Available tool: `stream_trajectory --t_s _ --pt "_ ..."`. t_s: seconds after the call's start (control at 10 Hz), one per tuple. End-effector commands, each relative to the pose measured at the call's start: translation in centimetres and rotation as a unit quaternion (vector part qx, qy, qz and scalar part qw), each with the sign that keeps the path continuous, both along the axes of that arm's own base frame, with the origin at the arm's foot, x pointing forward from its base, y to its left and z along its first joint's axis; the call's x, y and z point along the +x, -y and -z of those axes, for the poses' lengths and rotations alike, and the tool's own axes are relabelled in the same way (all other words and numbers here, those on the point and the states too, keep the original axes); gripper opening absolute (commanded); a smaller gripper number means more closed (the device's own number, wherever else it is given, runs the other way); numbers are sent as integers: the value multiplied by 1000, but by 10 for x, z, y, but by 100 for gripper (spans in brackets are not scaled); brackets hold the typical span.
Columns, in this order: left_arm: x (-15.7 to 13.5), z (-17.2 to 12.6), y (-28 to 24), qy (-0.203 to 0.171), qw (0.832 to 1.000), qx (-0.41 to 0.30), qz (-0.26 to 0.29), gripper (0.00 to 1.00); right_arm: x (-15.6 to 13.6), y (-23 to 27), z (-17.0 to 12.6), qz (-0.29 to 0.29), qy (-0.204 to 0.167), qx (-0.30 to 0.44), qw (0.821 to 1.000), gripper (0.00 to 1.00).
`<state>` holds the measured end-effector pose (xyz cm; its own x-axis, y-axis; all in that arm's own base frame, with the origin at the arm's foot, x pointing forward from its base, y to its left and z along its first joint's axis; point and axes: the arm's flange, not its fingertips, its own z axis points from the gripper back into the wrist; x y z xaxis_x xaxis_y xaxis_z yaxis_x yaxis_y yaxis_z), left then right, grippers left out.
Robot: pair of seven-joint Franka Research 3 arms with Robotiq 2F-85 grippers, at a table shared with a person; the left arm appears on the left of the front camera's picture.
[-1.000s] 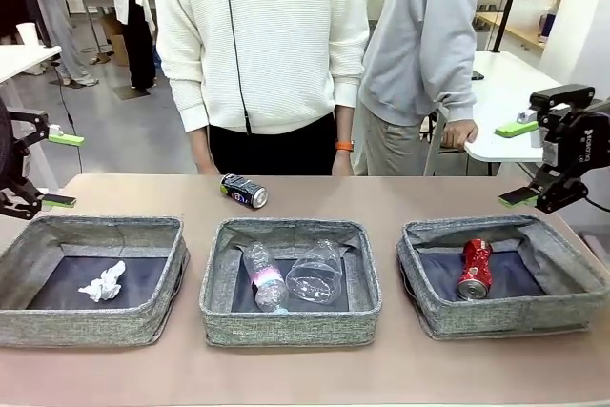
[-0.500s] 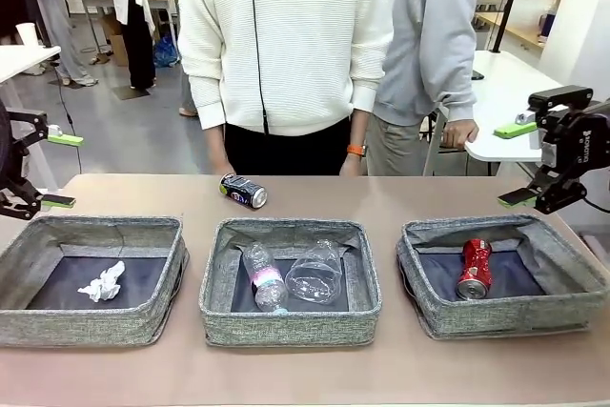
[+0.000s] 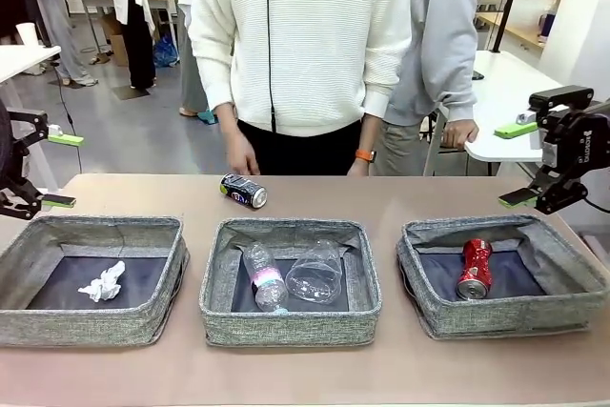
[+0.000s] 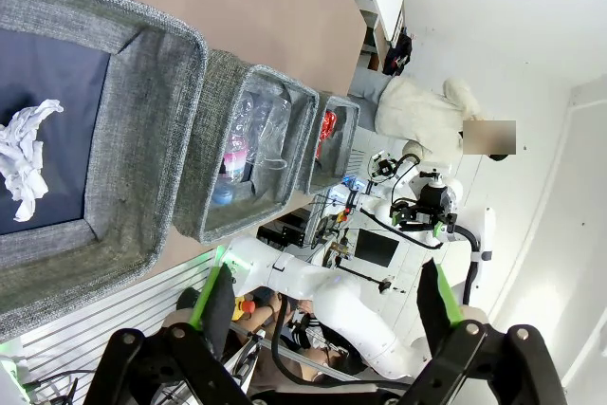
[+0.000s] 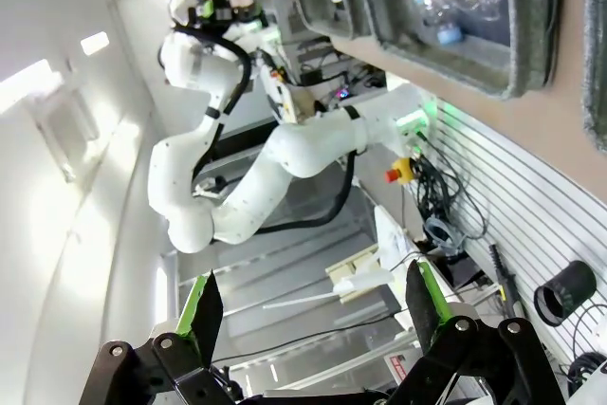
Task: Sort the waste into the appropriate baskets.
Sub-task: Pick up the waste item pointed out by the person.
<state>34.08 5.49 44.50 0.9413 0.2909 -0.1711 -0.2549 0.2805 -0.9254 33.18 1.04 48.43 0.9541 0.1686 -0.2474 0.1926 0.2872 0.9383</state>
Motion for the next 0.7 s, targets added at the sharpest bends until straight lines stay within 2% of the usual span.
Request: stream_trajectory --t_s 0.0,0.6 --pt "-2 -1 -1 8 1000 -1 6 100 0 -2 -3 2 -1 10 1000 100" --pt "-2 -1 -1 8 1000 -1 6 100 0 -2 -3 2 -1 10 1000 100"
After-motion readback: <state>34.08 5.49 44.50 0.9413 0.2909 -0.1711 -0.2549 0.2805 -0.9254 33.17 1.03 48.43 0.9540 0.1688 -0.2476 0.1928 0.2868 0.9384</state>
